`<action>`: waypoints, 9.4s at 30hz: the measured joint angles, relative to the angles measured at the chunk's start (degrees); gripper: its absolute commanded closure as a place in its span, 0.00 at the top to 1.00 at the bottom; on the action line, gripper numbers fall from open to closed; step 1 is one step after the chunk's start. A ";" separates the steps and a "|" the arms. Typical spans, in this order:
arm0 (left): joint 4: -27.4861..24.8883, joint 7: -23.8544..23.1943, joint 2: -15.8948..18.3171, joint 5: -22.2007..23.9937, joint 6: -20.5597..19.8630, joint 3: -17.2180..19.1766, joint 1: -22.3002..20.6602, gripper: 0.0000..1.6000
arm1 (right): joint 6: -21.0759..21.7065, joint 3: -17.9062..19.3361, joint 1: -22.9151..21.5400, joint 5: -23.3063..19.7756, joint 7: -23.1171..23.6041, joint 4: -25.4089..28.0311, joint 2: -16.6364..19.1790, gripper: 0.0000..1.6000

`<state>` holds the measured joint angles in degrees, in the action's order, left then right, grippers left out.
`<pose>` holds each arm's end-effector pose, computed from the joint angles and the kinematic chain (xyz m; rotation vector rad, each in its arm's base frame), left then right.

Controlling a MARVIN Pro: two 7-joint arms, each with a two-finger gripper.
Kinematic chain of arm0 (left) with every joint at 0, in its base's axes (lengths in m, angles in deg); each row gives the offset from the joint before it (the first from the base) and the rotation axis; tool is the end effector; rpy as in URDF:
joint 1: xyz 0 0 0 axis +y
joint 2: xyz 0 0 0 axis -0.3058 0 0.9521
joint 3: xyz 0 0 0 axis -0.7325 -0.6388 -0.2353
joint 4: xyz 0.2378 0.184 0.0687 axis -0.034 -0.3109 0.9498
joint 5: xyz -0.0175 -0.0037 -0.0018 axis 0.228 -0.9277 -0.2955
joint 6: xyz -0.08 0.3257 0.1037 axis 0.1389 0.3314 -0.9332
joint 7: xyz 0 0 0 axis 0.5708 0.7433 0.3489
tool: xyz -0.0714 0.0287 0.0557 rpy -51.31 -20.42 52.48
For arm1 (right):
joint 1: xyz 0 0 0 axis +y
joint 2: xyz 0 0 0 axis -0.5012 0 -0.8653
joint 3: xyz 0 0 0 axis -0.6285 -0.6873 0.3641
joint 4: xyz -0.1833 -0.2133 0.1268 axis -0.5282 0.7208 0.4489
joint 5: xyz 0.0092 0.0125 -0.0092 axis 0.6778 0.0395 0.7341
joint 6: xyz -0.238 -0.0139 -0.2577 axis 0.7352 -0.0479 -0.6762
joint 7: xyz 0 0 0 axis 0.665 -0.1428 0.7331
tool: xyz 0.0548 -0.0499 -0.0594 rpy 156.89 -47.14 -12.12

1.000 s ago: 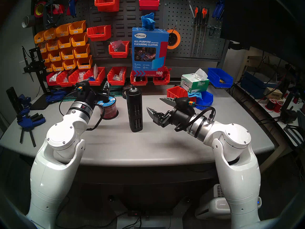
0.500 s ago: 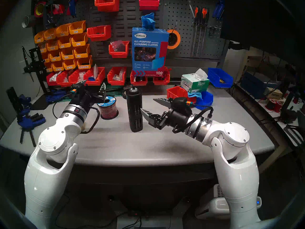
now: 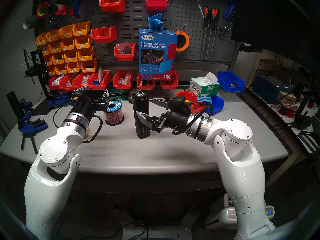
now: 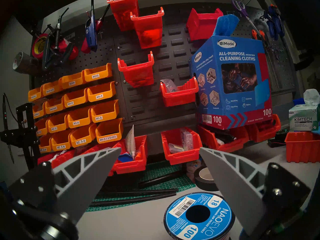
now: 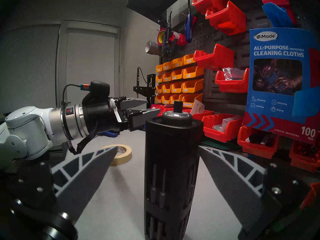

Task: Pick a screwdriver bit and insert it into the screwdriver

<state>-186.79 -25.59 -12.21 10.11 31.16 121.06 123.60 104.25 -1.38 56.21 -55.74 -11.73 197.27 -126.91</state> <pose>0.3675 0.0855 -0.1450 -1.8926 0.2145 -2.3106 0.3855 0.1068 -0.1371 -1.4703 -0.9664 -1.6277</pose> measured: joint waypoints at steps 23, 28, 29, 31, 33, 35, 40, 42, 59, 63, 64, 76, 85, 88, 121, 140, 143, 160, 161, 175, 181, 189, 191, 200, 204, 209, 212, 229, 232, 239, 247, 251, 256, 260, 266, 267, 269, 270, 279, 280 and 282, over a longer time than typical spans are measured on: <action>-0.09 0.46 0.15 -0.18 0.72 0.01 0.15 1.00 | -0.03 -3.27 -6.48 1.35 -2.37 -6.90 -2.40 1.00; -0.09 0.47 0.19 -0.18 0.80 0.01 0.16 1.00 | 0.06 -3.89 -6.94 1.63 -3.06 -7.58 -2.75 1.00; -0.09 0.47 0.19 -0.18 0.80 0.01 0.17 1.00 | 0.07 -3.98 -6.99 1.66 -3.12 -7.65 -2.79 1.00; -0.10 0.47 0.22 -0.18 0.82 0.01 0.17 1.00 | 0.14 -4.33 -7.21 1.73 -3.34 -7.93 -2.92 1.00; -0.10 0.47 0.23 -0.18 0.84 0.01 0.18 1.00 | 0.26 -4.53 -7.35 1.75 -3.46 -8.08 -3.00 1.00; -0.10 0.47 0.25 -0.17 0.85 0.01 0.18 1.00 | 0.56 -4.73 -7.51 1.76 -3.60 -8.21 -3.05 1.00; -0.10 0.47 0.29 -0.09 0.87 0.00 0.19 1.00 | 1.40 -4.84 -7.77 1.77 -3.86 -8.38 -3.06 0.90; -0.10 0.47 0.30 -0.07 0.88 0.00 0.19 1.00 | 1.68 -4.81 -7.85 1.78 -3.93 -8.43 -3.06 0.87; -0.11 0.55 0.44 0.15 0.94 -0.01 0.23 1.00 | 1.90 -4.07 -8.13 1.53 -3.24 -8.81 -2.91 0.17; -0.11 0.58 0.47 0.19 0.95 -0.01 0.23 1.00 | 1.64 -3.84 -8.44 1.29 -2.16 -9.39 -2.88 0.00; -0.11 0.58 0.48 0.20 0.95 -0.01 0.23 1.00 | 1.56 -3.81 -8.52 1.24 -1.97 -9.54 -2.88 0.00; -0.12 0.66 0.59 0.27 0.96 -0.03 0.25 1.00 | -0.31 -4.67 -10.83 0.78 0.49 -13.25 -3.50 0.02; -0.12 0.73 0.68 0.32 0.96 -0.04 0.26 1.00 | -2.26 -6.27 -14.02 0.42 1.80 -18.11 -4.84 0.06; -0.12 0.76 0.71 0.34 0.96 -0.04 0.26 1.00 | -2.75 -6.65 -14.91 0.41 2.29 -19.31 -5.08 0.08; -9.36 -14.13 3.27 15.10 -5.83 14.90 13.13 1.00 | -3.48 -6.36 -17.14 0.78 5.09 -22.04 -5.17 0.35; -11.87 -21.38 1.71 22.77 -12.71 22.17 18.97 1.00 | -3.75 -6.50 -18.15 1.10 5.29 -23.58 -5.86 0.38; -11.91 -21.77 1.54 23.50 -13.21 22.34 18.76 1.00 | -3.79 -6.51 -18.31 1.18 5.29 -23.77 -5.93 0.38; -12.03 -22.47 1.48 23.82 -13.34 22.95 17.67 1.00 | -3.92 -6.52 -18.62 1.62 5.11 -24.20 -6.29 0.45; -12.04 -22.51 1.48 23.82 -13.34 22.96 17.62 1.00 | -3.92 -6.52 -18.62 1.65 5.09 -24.20 -6.31 0.44; -12.06 -22.76 1.48 23.82 -13.36 22.99 17.38 1.00 | -3.92 -6.39 -19.79 1.87 5.12 -25.55 -6.43 0.45; -12.11 -24.13 1.12 23.51 -12.86 22.91 18.81 1.00 | -4.01 -6.34 -20.15 1.87 5.53 -26.10 -6.50 0.46; -11.99 -26.63 -0.15 19.55 -9.45 20.00 23.30 1.00 | -4.11 -6.16 -20.33 1.83 6.11 -26.53 -6.62 0.47; -11.64 -27.12 -0.53 18.70 -7.98 19.05 23.86 1.00 | -4.16 -6.12 -20.37 1.82 6.24 -26.64 -6.67 0.47; -7.92 -29.17 -1.50 16.47 -1.84 15.57 23.95 1.00 | -4.22 -6.04 -20.43 1.85 6.55 -26.85 -6.83 0.47; -5.65 -30.30 -1.51 15.63 0.34 14.04 23.26 1.00 | -4.22 -6.03 -20.43 1.92 6.65 -26.85 -6.88 0.47; -3.50 -31.50 -0.90 15.05 1.60 12.49 21.95 1.00 | -4.21 -6.02 -20.40 2.00 6.74 -26.79 -6.94 0.47; -2.37 -32.20 -0.19 15.00 1.76 11.25 20.37 1.00 | -4.18 -6.04 -20.33 2.09 6.84 -26.66 -6.98 0.47; 0.01 -33.78 2.38 15.09 1.16 6.91 15.57 1.00 | -3.83 -6.13 -19.59 2.61 6.47 -25.52 -7.17 0.46; 0.45 -33.78 2.57 15.07 1.02 6.50 15.12 0.82 | -3.71 -6.14 -19.44 2.69 6.23 -25.28 -7.20 0.46; 1.17 -32.91 2.79 14.99 0.71 5.87 14.19 0.73 | -3.30 -6.15 -19.18 2.80 5.83 -24.81 -7.24 0.46; 1.90 -31.51 3.03 14.96 0.31 4.39 13.03 0.51 | -3.05 -6.14 -19.08 2.81 5.63 -24.63 -7.27 0.45; 2.41 -31.12 3.24 14.95 0.24 3.45 12.47 0.52 | -2.97 -6.14 -19.07 2.81 5.62 -24.60 -7.27 0.45; 3.21 -30.76 3.56 14.96 0.13 2.12 11.59 0.56 | -2.85 -6.14 -19.06 2.84 5.62 -24.54 -7.28 0.45; 3.94 -30.37 3.83 14.94 0.12 0.98 10.70 0.56 | -2.72 -6.14 -19.03 2.86 5.61 -24.44 -7.28 0.44; 4.89 -29.62 4.12 14.91 0.00 -0.30 9.43 0.54 | -2.53 -6.12 -18.95 2.92 5.61 -24.21 -7.28 0.44; 5.01 -29.53 4.18 14.92 -0.01 -0.40 9.25 0.55 | -2.50 -6.09 -18.95 2.93 5.61 -24.15 -7.28 0.44; 5.13 -29.45 4.28 14.97 -0.02 -0.43 9.02 0.54 | -2.47 -6.04 -18.95 2.95 5.59 -24.09 -7.28 0.44; 5.19 -29.42 4.33 15.00 -0.03 -0.43 8.92 0.54 | -2.45 -6.03 -18.94 2.95 5.59 -24.06 -7.28 0.44; 5.57 -29.30 4.76 15.31 -0.09 -0.30 8.54 0.46 | -2.41 -5.94 -18.93 2.96 5.76 -23.88 -7.29 0.43; 5.58 -29.30 4.80 15.43 -0.13 -0.26 8.54 0.46 | -2.41 -5.93 -18.93 2.96 5.78 -23.88 -7.30 0.43; 5.60 -29.31 4.87 15.69 -0.23 -0.19 8.54 0.46 | -2.42 -5.91 -18.93 2.96 5.82 -23.88 -7.32 0.43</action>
<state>-181.19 -54.90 -7.34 25.80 30.93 120.87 132.14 101.83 -7.29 37.28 -52.77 -5.91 173.39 -134.23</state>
